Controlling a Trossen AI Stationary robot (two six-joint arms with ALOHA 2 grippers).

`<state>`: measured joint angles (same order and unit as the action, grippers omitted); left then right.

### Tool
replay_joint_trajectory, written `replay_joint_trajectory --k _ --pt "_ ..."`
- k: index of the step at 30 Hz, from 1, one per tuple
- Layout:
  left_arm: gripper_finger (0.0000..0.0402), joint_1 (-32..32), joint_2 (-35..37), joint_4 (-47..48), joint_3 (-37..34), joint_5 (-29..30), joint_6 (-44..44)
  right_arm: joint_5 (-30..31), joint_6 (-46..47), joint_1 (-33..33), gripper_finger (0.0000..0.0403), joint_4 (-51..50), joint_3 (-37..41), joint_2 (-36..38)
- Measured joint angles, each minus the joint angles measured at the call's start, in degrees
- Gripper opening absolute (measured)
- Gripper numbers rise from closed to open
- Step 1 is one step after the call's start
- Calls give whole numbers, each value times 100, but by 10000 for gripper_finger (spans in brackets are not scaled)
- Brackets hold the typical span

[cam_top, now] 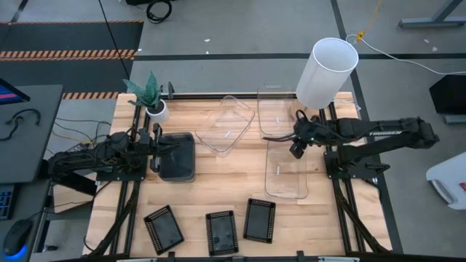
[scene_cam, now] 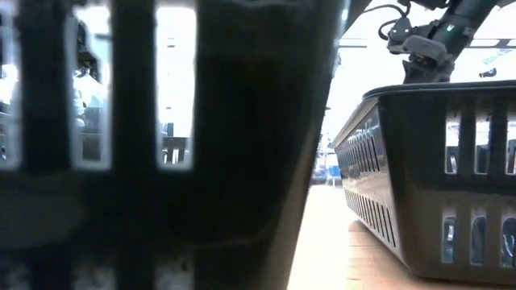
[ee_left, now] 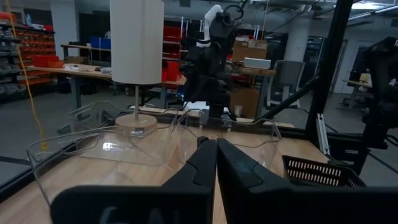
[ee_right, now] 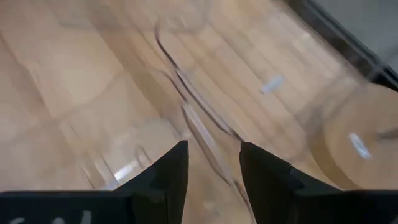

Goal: Stack baskets by color
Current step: Stack the bottom transparent bin on top of the top left transparent bin

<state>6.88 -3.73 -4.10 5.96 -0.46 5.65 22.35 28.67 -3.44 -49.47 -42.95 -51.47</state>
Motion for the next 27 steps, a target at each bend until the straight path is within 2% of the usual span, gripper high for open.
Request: replay_joint_trajectory --k 4,10,14,21,27 --pt "13 2 0 -2 0 -1 0 -51 -96 -38 157 -684 -281 -245" --pt "22 2 0 -2 0 -1 0 -818 -174 -413 187 -1212 -362 -480" --pt "29 1 0 0 0 -1 0 -861 -265 -621 206 -1573 -362 -629" --pt "22 2 0 0 0 -1 0 -1173 -663 -864 214 -1481 -362 -874" --pt "21 1 0 0 0 -1 0 -1193 -792 -979 211 -1243 -362 -1198"
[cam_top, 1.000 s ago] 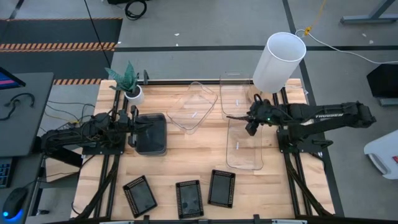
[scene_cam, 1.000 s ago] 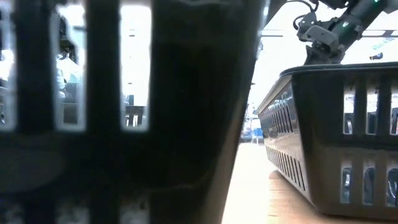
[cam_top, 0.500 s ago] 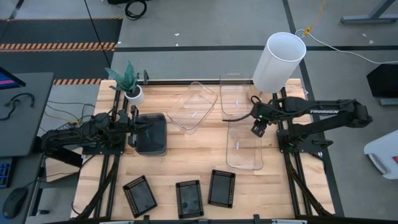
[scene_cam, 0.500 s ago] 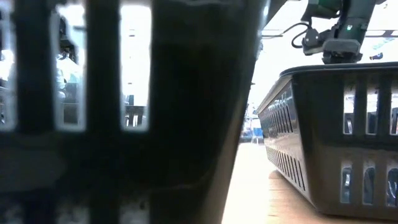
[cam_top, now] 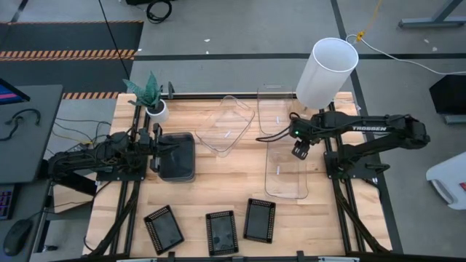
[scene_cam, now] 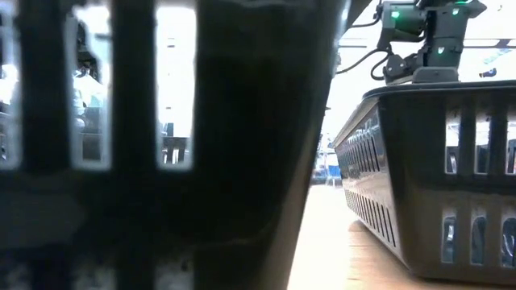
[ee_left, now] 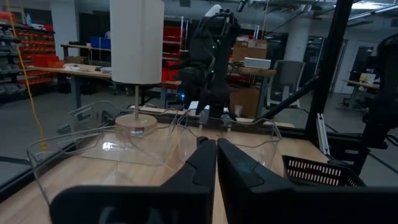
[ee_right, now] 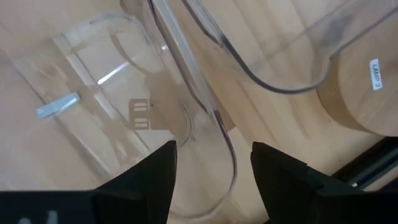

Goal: Stack baskets by color
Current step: Stack the bottom transparent bin on top of the top left transparent bin

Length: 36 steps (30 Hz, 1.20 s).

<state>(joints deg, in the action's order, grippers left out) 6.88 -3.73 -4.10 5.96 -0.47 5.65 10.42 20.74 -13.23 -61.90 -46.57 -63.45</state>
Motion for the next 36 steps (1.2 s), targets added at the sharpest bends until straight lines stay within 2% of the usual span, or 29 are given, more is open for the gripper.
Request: replay_joint_trajectory --k 6,13,21,26,36 --pt "32 1 0 2 0 0 0 -42 -138 -101 201 103 0 -358" --pt "30 1 0 2 0 0 0 -116 -366 -210 160 357 0 -822" --pt "25 1 0 2 0 0 2 -128 -500 -319 74 362 2 -1176" --pt "34 1 -2 0 0 0 0 -521 -636 -337 12 422 -7 -1139" --pt "26 1 -2 2 0 0 0 -579 -747 -346 6 621 7 -807"
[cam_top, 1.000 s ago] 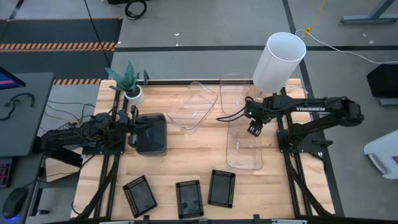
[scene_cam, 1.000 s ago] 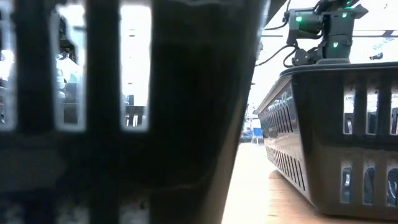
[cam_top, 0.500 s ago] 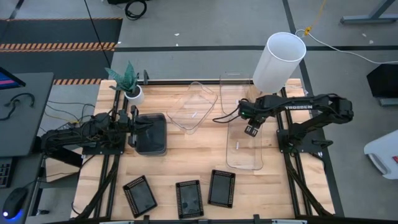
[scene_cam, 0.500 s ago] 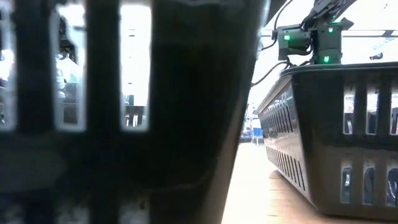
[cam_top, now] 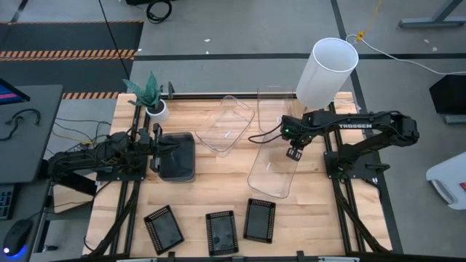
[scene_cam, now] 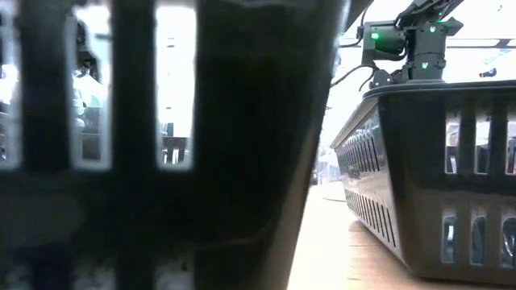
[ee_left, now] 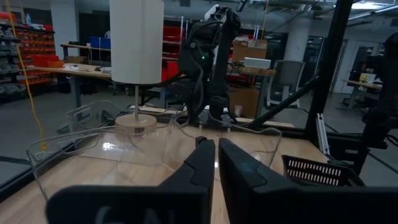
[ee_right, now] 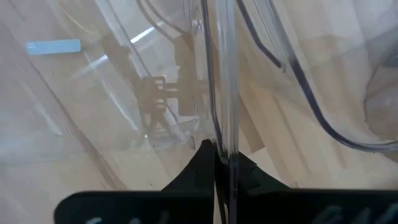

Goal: Stack baskets by color
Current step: Stack the bottom transparent bin on top of the top left transparent bin

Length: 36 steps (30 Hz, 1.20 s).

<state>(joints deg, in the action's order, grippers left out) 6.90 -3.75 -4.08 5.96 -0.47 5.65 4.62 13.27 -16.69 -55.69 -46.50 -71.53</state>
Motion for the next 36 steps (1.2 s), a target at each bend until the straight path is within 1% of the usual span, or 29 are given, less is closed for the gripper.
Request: replay_joint_trajectory --k 5,14,20,26,31,36 --pt "24 -2 0 0 0 0 0 0 37 -2 7 -32 0 4" --pt "36 -2 0 0 0 0 0 -22 223 -4 7 -655 -105 7" --pt "27 -1 0 2 0 0 0 265 66 -7 7 -1228 -770 4" --pt "29 -2 0 1 0 0 1 288 -350 -7 7 -1795 -1463 4" --pt "36 -2 0 0 0 0 0 311 -668 -7 7 -2014 -1904 4" --pt "30 -1 0 0 0 0 1 343 -919 -7 7 -2201 -2256 7"
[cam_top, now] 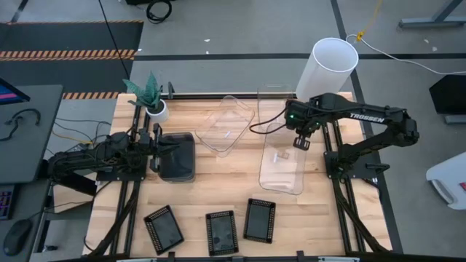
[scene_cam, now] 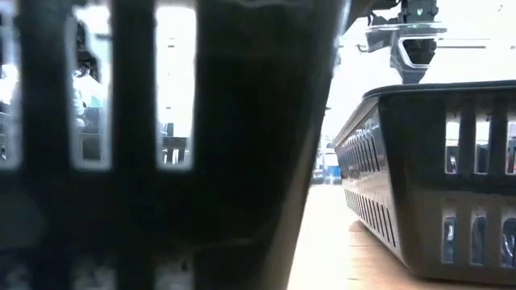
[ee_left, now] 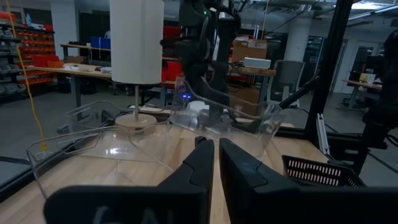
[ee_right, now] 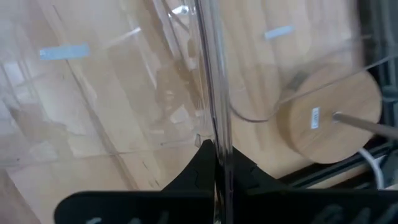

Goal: Stack baskets by color
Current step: Stack the bottom transparent bin on top of the top left transparent bin

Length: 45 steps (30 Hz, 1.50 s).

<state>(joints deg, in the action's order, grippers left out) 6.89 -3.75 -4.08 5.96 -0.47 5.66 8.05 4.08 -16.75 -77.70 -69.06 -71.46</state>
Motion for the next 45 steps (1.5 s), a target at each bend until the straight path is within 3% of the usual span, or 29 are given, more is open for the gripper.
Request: replay_joint_trajectory --k 10,23,27,34,45 --pt "29 1 0 0 0 0 -1 238 -211 -27 7 -254 -601 46" --pt "26 -1 0 0 2 0 0 286 -251 -35 7 -267 -614 273" --pt "23 -1 0 0 0 0 1 424 -386 -33 7 -101 -614 257" --pt "32 0 0 1 1 0 0 25 -418 -31 7 875 -617 234" --pt "30 -1 0 0 2 0 1 45 542 -27 6 1157 -2185 -855"
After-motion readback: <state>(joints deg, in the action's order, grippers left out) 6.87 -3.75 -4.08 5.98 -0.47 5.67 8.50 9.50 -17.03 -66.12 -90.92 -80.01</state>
